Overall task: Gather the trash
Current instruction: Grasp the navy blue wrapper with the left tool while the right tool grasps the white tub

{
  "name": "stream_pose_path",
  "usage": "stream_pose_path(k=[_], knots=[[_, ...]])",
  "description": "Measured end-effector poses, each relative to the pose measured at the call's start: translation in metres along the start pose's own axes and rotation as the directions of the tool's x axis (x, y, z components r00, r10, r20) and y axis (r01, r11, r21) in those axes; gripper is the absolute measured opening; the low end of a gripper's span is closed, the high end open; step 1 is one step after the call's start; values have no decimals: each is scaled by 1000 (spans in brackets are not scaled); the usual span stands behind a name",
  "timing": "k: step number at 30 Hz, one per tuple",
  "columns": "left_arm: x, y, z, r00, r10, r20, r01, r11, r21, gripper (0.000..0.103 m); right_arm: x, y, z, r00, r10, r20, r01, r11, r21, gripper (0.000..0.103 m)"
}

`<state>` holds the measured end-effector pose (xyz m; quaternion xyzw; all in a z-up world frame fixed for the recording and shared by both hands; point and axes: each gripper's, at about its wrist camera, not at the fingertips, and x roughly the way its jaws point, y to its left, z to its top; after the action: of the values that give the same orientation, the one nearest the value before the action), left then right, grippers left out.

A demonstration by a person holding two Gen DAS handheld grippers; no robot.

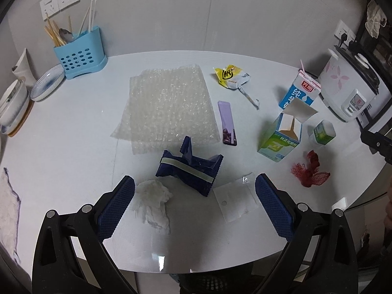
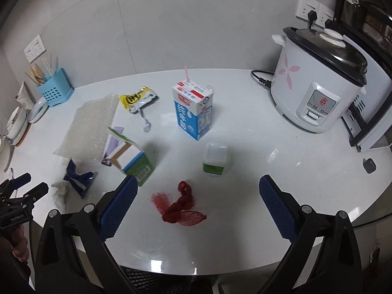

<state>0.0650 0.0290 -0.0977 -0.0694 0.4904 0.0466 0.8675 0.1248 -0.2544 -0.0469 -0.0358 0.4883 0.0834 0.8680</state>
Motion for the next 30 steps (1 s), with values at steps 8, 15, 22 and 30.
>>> stream_pose_path(k=[8, 15, 22, 30], knots=[[47, 7, 0, 998, 19, -66, -18, 1000, 16, 96, 43, -14, 9, 998, -21, -60, 21, 1000, 1, 95], [84, 3, 4, 993, 23, -119, -19, 999, 34, 96, 74, -19, 17, 992, -33, -119, 34, 999, 11, 91], [108, 2, 8, 988, 22, -150, -15, 999, 43, 94, 99, -15, 25, 984, -52, -173, 57, 998, 25, 85], [123, 1, 4, 982, 41, -185, -30, 997, 64, 86, 127, -10, 27, 967, -52, -249, 67, 996, 51, 67]])
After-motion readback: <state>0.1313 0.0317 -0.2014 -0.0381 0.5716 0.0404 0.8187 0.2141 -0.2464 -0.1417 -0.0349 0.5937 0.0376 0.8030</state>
